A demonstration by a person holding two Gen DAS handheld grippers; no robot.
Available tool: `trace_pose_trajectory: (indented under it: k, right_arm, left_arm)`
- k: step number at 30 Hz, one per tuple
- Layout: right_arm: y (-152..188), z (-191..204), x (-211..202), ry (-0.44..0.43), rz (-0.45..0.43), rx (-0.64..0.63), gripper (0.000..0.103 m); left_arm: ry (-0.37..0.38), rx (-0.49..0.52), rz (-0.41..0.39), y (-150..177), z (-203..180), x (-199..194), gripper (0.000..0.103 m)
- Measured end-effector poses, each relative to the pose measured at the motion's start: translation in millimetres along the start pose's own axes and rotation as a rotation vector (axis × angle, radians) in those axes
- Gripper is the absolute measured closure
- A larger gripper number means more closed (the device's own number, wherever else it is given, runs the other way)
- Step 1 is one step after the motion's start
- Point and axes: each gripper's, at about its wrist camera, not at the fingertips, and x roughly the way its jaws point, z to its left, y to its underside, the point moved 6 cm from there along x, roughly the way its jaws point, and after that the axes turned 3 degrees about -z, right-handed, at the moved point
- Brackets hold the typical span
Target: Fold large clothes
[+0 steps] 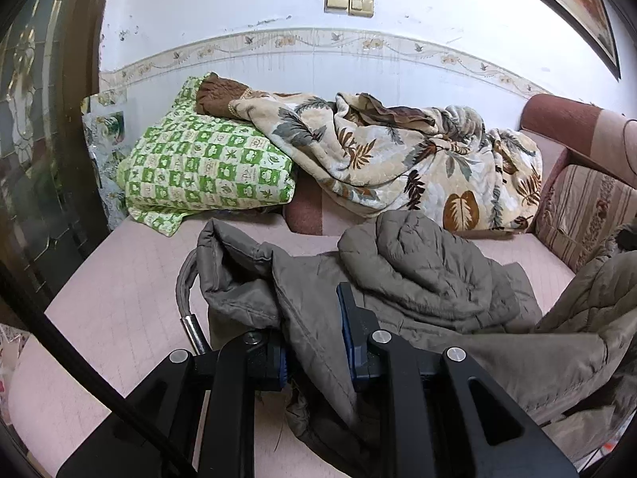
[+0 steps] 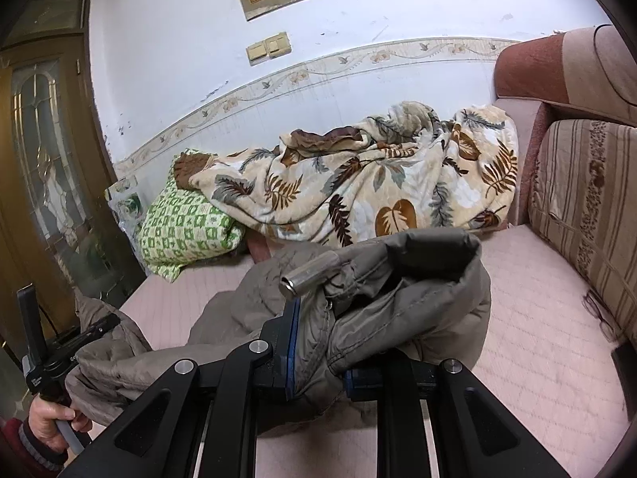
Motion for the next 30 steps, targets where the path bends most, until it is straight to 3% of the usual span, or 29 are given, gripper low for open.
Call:
trace_pose_trajectory:
  k: [8,14,16,23,25,30]
  right_arm:
    - [-28,-27,68,0.010,0.041,0.093,0.085]
    - [-37,-48,134,0.033,0.091,0.156,0.085]
    - [-36,-56,156,0.045,0.109,0.180,0.085]
    - [-18,-90,229,0.114,0.181,0.258,0.084]
    - [-10,-101,249,0.141,0.206,0.281,0.083]
    - [10,-124,285,0.169,0.274,0.350,0.080]
  left_arm:
    - [0.033,-0.067,0.101,-37,-4,81,0.083]
    - [0.029,-0.181,0.200,-51,4,155,0.074]
    - [0.021,-0.203,0.217,-53,8,175,0.067]
    - [-0.041,-0.223,0.242,-50,23,222,0.058]
    - [-0.053,-0.234,0.246,-49,29,230,0.049]
    - [-0.115,-0.231,0.195,-56,52,233,0.039]
